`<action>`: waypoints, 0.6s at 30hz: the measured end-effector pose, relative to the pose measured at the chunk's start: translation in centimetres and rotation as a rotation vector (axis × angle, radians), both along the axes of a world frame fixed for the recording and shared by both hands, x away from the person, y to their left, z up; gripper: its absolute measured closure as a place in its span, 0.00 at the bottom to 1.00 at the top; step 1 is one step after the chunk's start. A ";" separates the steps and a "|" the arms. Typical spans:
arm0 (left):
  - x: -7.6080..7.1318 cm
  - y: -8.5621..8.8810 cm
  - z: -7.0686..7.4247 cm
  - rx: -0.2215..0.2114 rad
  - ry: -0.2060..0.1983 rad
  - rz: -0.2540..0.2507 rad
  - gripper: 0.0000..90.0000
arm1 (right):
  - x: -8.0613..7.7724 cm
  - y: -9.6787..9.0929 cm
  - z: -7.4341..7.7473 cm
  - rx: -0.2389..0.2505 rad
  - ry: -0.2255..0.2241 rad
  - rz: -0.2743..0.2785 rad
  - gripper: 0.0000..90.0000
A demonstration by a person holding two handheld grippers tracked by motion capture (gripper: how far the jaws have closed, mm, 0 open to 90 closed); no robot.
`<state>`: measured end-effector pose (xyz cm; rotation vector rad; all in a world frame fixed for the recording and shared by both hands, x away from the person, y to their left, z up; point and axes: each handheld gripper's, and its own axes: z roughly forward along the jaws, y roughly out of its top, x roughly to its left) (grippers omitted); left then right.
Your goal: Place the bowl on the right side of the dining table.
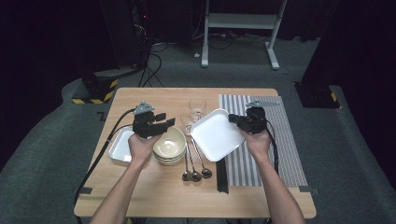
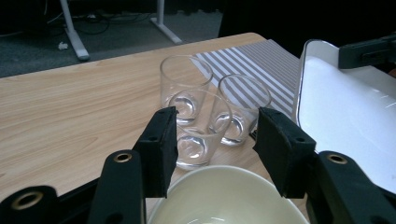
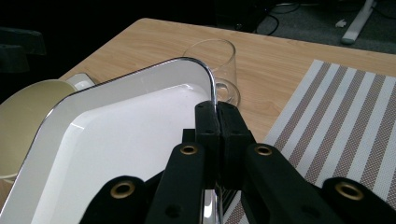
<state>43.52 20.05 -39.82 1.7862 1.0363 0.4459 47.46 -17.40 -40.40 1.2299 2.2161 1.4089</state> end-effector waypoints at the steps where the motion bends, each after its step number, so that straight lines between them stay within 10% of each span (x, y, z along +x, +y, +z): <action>1: -0.1 0.0 0.0 0.003 -0.001 0.001 0.54 | 0.0 0.0 0.0 0.001 0.000 0.000 0.98; 18: -1.2 1.7 -0.4 0.012 -0.019 0.051 0.44 | -0.3 -1.3 0.0 0.022 0.002 -0.031 0.98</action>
